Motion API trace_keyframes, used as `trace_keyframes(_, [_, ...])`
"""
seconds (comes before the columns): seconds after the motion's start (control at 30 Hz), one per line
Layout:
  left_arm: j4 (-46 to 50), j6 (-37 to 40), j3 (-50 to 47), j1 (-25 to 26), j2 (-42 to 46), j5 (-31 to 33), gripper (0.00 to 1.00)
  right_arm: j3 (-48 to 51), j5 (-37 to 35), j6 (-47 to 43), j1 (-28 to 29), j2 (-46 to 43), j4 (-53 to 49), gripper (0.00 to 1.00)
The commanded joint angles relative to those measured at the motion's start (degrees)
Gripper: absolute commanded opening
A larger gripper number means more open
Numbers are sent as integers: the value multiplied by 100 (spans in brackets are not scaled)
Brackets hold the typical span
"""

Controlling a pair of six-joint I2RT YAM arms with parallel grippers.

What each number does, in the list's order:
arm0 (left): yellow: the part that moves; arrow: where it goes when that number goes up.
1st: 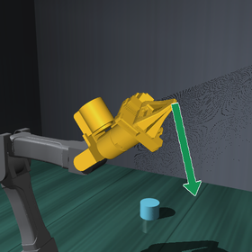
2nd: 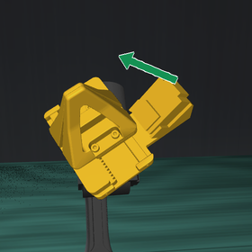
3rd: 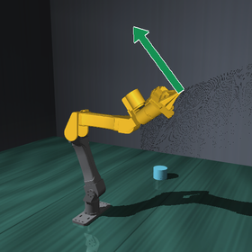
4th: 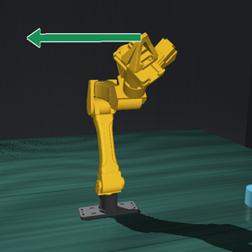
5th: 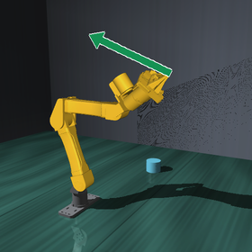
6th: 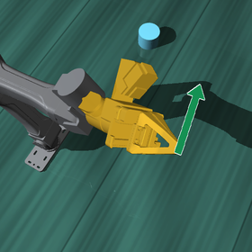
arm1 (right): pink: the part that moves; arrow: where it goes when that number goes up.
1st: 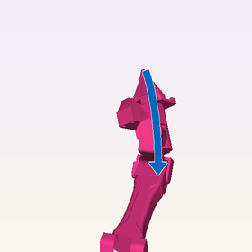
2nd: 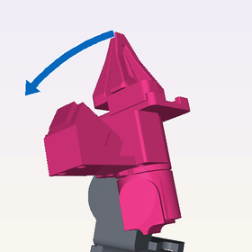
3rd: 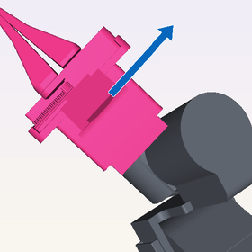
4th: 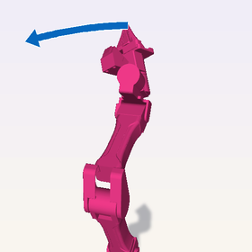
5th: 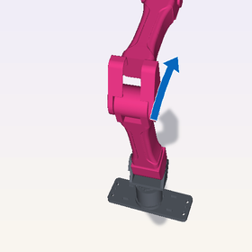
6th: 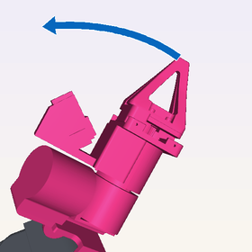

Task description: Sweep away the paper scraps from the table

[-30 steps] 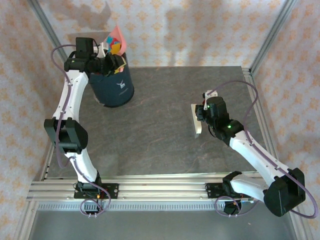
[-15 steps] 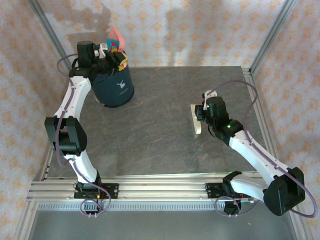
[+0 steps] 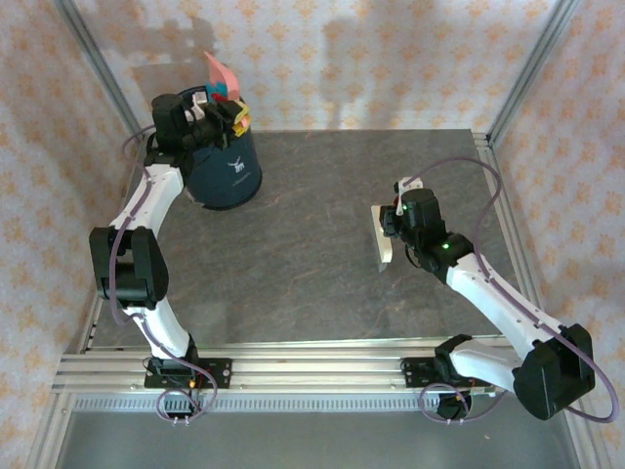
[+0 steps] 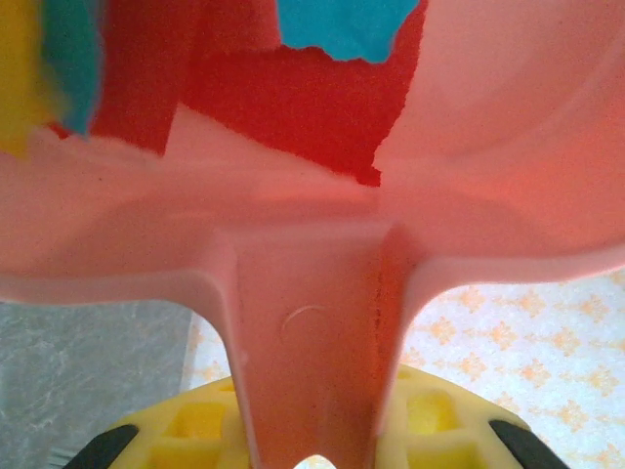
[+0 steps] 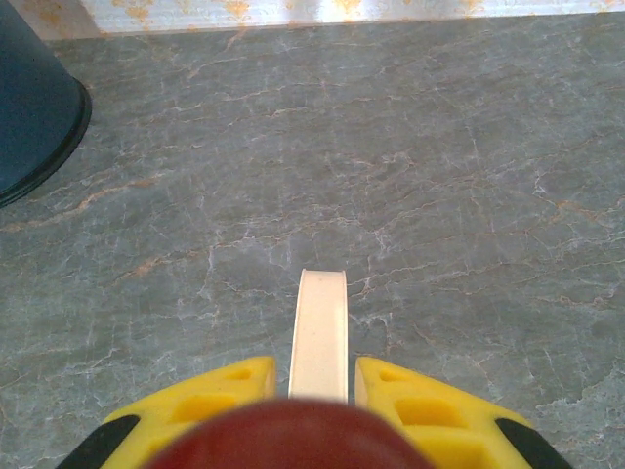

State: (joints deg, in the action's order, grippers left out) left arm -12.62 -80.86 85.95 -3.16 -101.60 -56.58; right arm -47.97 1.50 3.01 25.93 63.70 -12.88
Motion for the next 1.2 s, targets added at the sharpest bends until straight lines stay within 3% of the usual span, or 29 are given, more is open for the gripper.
trace_keyframes(0.0, [-1224,-766,-225,-73,376,31,0,6,-18,95,-14,-9,55,0])
trace_keyframes(0.2, [-2121,-1502,-555,-75,404,170,0,23,-18,128,-16,-26,26,0])
trace_keyframes(1.17, [-4572,-3743,-1438,110,203,946,0,42,0,181,-16,-16,27,0])
